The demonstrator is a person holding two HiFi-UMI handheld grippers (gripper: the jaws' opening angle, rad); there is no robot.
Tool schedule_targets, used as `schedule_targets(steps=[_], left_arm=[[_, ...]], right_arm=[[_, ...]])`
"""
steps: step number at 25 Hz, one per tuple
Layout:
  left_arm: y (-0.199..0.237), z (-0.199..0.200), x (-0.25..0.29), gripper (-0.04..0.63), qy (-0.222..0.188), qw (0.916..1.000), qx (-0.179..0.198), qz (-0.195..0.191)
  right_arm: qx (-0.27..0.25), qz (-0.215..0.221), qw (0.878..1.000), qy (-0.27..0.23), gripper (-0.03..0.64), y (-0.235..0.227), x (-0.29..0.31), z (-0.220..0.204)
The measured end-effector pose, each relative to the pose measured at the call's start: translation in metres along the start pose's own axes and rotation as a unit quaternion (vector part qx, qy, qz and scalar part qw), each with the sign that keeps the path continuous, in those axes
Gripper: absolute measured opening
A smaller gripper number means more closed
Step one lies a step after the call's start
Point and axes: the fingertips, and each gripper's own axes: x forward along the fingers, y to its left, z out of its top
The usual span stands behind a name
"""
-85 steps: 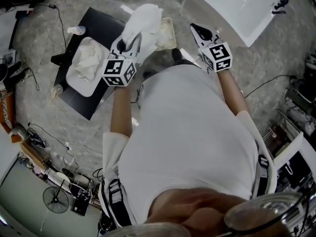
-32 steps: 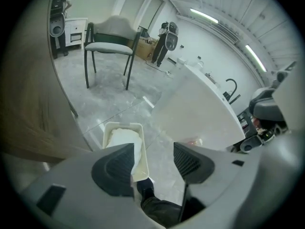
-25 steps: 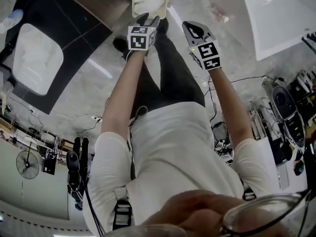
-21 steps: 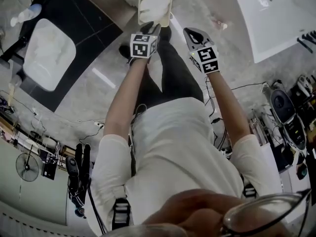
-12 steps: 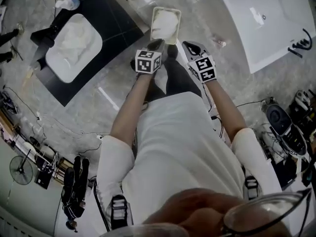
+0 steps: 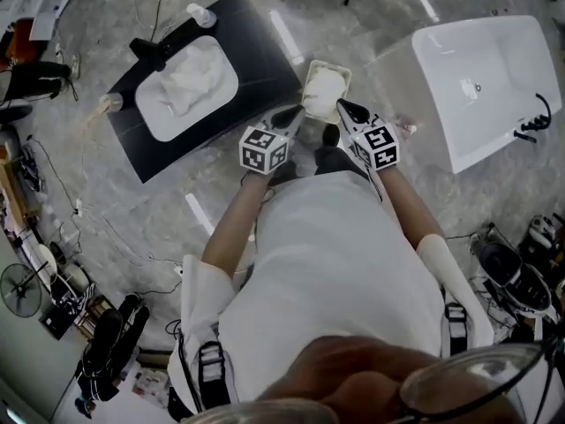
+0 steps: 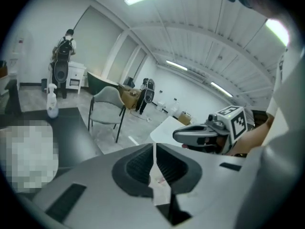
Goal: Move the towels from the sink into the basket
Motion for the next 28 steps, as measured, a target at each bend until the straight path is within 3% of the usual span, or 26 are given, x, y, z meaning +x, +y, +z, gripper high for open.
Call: schedule_targets(steps=[6,10,14,20,28], left_arm=[[0.007,0.061,-0.09,0.025,-0.091,0.9934,0.042,0.056],[0.017,0.078,-0.139,0.025,-0.137,0.9852,0.046,0.093],[0.024,0.083,-0.176,0.025,-0.163,0.9772,0.041,0.13],[0.035,0.084,-0.221,0.025,-0.203,0.9584,0.064,0.19],[0.043,0.077,-0.242,0.025,-0.21,0.9552,0.045,0.203]], right_arm=[[-0.031,0.017,0.996,-0.083,-0.003,0.039,-0.02,0.09],[-0.06,0.019,0.991,-0.117,-0.003,0.055,-0.031,0.129],[-0.092,0.018,0.988,-0.126,-0.003,0.071,-0.041,0.141],[-0.106,0.034,0.984,-0.137,-0.003,0.097,-0.045,0.145],[-0.117,0.047,0.982,-0.138,-0.003,0.115,-0.037,0.154]])
